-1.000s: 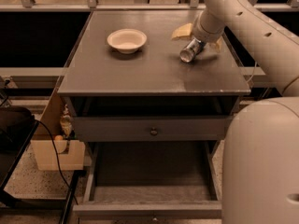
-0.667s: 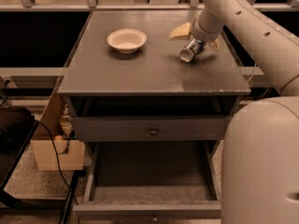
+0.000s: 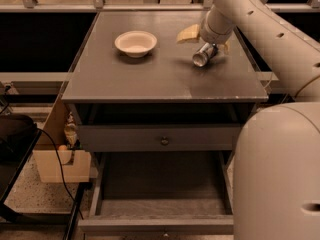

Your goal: Place redbull can into middle drawer

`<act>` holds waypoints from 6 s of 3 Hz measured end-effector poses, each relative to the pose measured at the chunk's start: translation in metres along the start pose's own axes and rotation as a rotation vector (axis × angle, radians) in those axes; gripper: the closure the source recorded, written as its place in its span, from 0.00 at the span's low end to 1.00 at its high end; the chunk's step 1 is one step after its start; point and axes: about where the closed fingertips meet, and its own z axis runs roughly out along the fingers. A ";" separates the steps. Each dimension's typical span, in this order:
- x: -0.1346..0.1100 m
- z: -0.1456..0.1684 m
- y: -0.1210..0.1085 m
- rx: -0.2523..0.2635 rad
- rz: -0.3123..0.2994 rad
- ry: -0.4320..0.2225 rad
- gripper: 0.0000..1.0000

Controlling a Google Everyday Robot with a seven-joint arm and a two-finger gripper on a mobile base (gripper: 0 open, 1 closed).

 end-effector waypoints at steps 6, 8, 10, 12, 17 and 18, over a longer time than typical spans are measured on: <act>0.007 -0.011 0.004 -0.027 -0.075 -0.051 1.00; 0.025 -0.061 -0.015 -0.201 -0.201 -0.221 1.00; 0.032 -0.074 -0.019 -0.246 -0.283 -0.248 1.00; 0.020 -0.099 -0.005 -0.313 -0.345 -0.308 1.00; 0.044 -0.170 -0.007 -0.539 -0.582 -0.481 1.00; 0.051 -0.192 -0.003 -0.600 -0.614 -0.486 1.00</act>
Offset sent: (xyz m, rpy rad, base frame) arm -0.0006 0.0045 -0.0057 -0.0093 0.0162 0.0149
